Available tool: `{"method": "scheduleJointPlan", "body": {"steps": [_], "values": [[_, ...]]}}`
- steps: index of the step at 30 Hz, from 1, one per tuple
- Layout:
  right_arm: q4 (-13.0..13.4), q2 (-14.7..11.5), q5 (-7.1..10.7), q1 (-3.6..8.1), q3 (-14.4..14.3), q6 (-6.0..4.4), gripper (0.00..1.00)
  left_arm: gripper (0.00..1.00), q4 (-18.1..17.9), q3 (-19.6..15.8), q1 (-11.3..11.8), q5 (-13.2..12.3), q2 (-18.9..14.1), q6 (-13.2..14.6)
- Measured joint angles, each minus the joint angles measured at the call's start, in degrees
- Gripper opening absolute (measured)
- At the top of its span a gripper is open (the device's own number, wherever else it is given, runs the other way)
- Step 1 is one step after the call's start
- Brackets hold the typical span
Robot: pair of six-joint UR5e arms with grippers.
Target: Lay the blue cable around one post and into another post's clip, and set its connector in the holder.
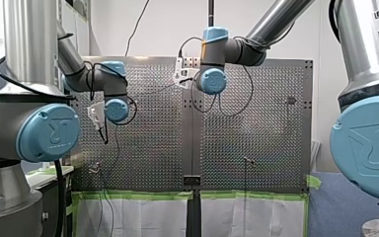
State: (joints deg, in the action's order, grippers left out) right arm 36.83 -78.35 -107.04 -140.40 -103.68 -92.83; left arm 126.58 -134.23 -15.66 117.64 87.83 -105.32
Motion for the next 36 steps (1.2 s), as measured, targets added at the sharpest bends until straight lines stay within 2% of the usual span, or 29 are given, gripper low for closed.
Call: {"method": "scheduleJointPlan", "body": {"steps": [8,16,27,34,36], "values": [[-2.2,-0.2,2.05,0.06,4.1,-0.03,0.00,0.00,3.8,2.3,1.7,0.1,-3.8,-3.0],[-3.2,-0.1,3.01,0.15,7.8,-0.12,0.00,0.00,7.7,5.8,4.5,-0.3,-5.1,-5.4],[-4.1,0.4,4.61,0.07,12.2,0.04,0.00,0.00,13.0,9.1,10.2,-5.5,-8.9,-10.1],[-3.9,2.3,5.05,-0.83,14.3,1.68,0.00,0.00,14.2,11.0,13.5,-8.7,-9.4,-13.3],[-3.9,2.7,5.30,-1.05,14.8,1.86,0.00,0.00,14.2,11.7,14.4,-9.6,-9.4,-14.3]]}}
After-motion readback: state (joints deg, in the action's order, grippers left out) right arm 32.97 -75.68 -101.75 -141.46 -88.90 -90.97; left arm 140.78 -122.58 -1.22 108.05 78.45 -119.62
